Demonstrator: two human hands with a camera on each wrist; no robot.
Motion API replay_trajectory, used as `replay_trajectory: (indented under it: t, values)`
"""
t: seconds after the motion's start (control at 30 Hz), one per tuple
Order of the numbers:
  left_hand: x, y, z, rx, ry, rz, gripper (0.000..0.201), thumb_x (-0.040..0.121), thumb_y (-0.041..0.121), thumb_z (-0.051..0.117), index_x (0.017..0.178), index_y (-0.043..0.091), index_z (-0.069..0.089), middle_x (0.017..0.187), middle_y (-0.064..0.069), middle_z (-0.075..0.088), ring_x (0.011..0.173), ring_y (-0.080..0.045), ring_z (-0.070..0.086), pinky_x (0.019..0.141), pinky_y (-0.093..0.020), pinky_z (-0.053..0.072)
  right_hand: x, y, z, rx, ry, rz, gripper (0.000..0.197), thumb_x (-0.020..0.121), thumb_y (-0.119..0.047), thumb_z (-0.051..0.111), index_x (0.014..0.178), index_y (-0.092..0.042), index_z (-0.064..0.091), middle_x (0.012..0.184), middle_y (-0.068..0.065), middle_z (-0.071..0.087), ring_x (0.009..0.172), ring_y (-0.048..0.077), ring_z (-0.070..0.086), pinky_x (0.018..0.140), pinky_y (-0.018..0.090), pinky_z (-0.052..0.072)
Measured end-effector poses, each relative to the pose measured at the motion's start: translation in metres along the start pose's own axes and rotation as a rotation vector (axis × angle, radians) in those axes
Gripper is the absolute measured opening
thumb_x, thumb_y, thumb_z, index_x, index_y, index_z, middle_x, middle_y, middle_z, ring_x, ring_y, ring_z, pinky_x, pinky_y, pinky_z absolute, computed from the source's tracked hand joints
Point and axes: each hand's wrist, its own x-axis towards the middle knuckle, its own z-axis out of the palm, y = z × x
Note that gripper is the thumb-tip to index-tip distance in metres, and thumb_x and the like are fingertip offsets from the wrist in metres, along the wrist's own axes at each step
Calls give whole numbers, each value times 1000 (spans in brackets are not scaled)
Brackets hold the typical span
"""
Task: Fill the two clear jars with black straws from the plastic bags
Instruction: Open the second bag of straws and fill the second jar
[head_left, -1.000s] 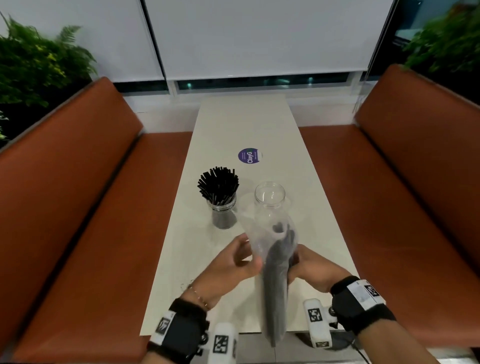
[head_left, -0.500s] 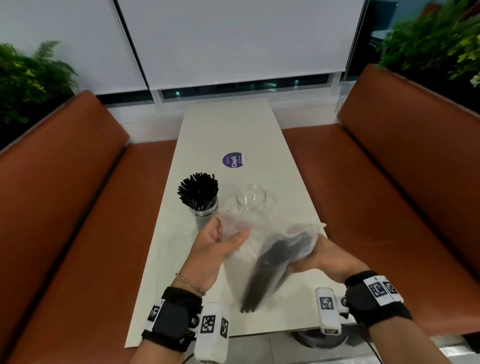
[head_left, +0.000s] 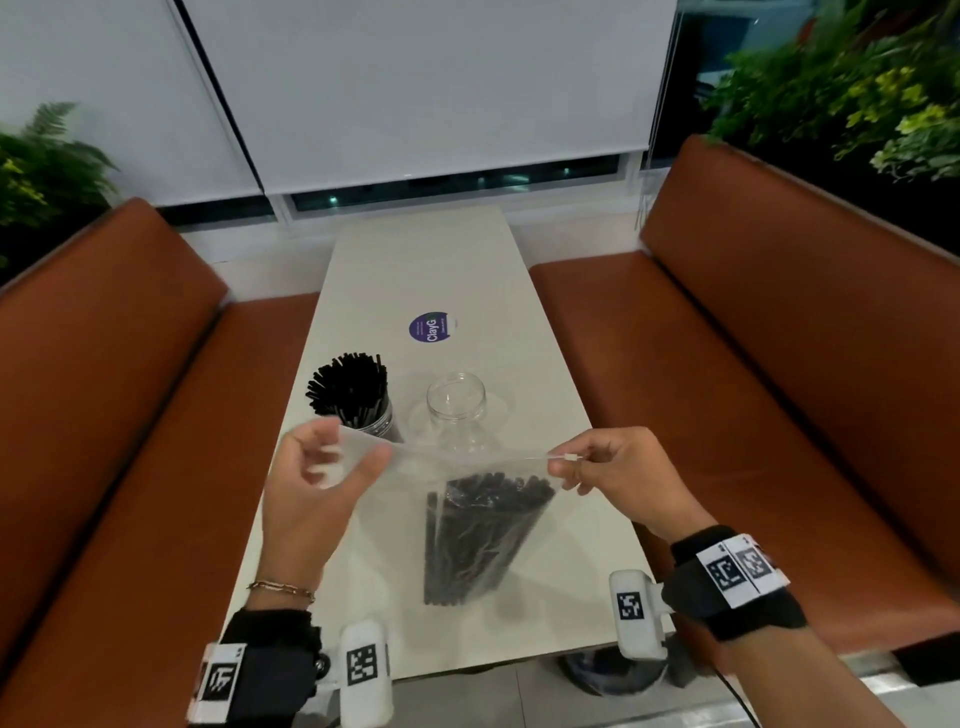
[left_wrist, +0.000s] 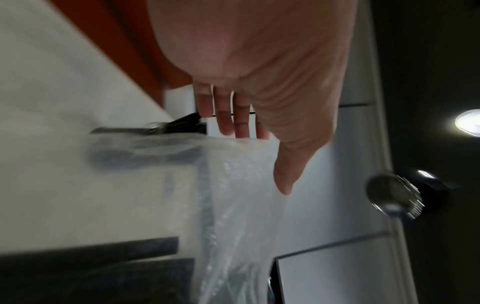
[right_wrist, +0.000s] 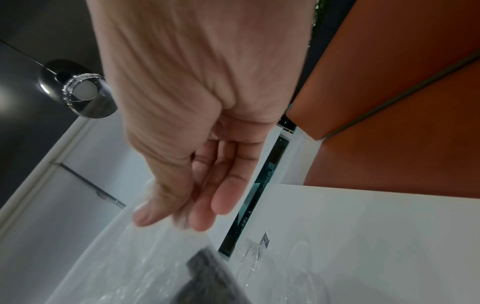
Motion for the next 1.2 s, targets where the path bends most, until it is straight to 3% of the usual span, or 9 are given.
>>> replay_trajectory:
  t: [0.1, 0.2, 0.3, 0.4, 0.57, 0.8, 1.0, 1.1, 1.2]
  values:
    - [-10, 34, 5, 456, 58, 477, 84, 60, 65, 91, 132, 32, 66, 136, 11, 63, 126, -15, 57, 107, -40, 41, -3, -1, 3, -32, -20, -34, 12, 91, -5, 80, 101, -6, 86, 82, 18, 82, 61, 4, 71, 63, 16, 60]
    - [-24, 61, 42, 686, -67, 800, 56, 67, 71, 84, 115, 41, 79, 124, 15, 71, 127, -19, 57, 110, -45, 34, -6, -5, 5, -33, -24, -58, 10, 90, -7, 82, 98, -11, 86, 78, 12, 82, 61, 8, 72, 65, 17, 60]
    - [-37, 49, 91, 790, -277, 923, 26, 78, 59, 80, 96, 41, 84, 98, 17, 79, 120, -24, 66, 115, -55, 34, -9, -5, 6, -16, -20, -87, 11, 86, 2, 83, 86, -9, 85, 75, 6, 82, 64, 14, 73, 66, 21, 61]
    - [-40, 38, 113, 852, -282, 966, 2, 80, 36, 87, 81, 36, 84, 83, 15, 79, 108, -21, 69, 117, -52, 33, -9, -2, 6, -63, -15, -101, 18, 84, 9, 80, 78, -8, 82, 71, 5, 80, 64, 12, 73, 67, 22, 60]
    - [-35, 33, 108, 917, -273, 944, 7, 83, 25, 82, 87, 29, 80, 86, 9, 77, 107, -21, 68, 117, -51, 36, -10, 1, 9, -28, -40, -107, 12, 81, -14, 91, 76, -10, 80, 69, 2, 79, 64, 9, 71, 67, 26, 61]
    - [2, 11, 35, 960, -206, 855, 10, 99, 25, 66, 99, 31, 73, 96, 14, 72, 102, -14, 67, 122, -42, 27, -7, 4, 5, 12, -38, -89, 14, 85, -12, 87, 79, -3, 78, 73, -1, 80, 69, 13, 74, 75, 26, 62]
    - [26, 4, -53, 986, -105, 707, 18, 99, 34, 54, 96, 31, 72, 95, 18, 72, 87, -8, 68, 105, -40, 40, -7, 6, 8, 111, -11, -55, 15, 82, -13, 85, 80, -2, 76, 82, 10, 82, 73, 18, 75, 72, 24, 59]
    - [18, 0, -63, 555, -240, 408, 30, 90, 58, 71, 108, 34, 69, 104, 26, 72, 93, 11, 66, 90, -8, 43, -12, 5, 12, 164, -29, -24, 19, 78, -17, 85, 89, -4, 77, 95, 9, 84, 86, 21, 79, 78, 27, 61]
    - [7, -31, -46, 186, -416, -11, 93, 60, 30, 102, 138, 42, 53, 122, 25, 69, 116, 9, 64, 90, -9, 49, -19, 13, 12, 216, -220, 47, 67, 69, -7, 97, 129, -19, 69, 131, -2, 76, 118, 18, 73, 98, 30, 58]
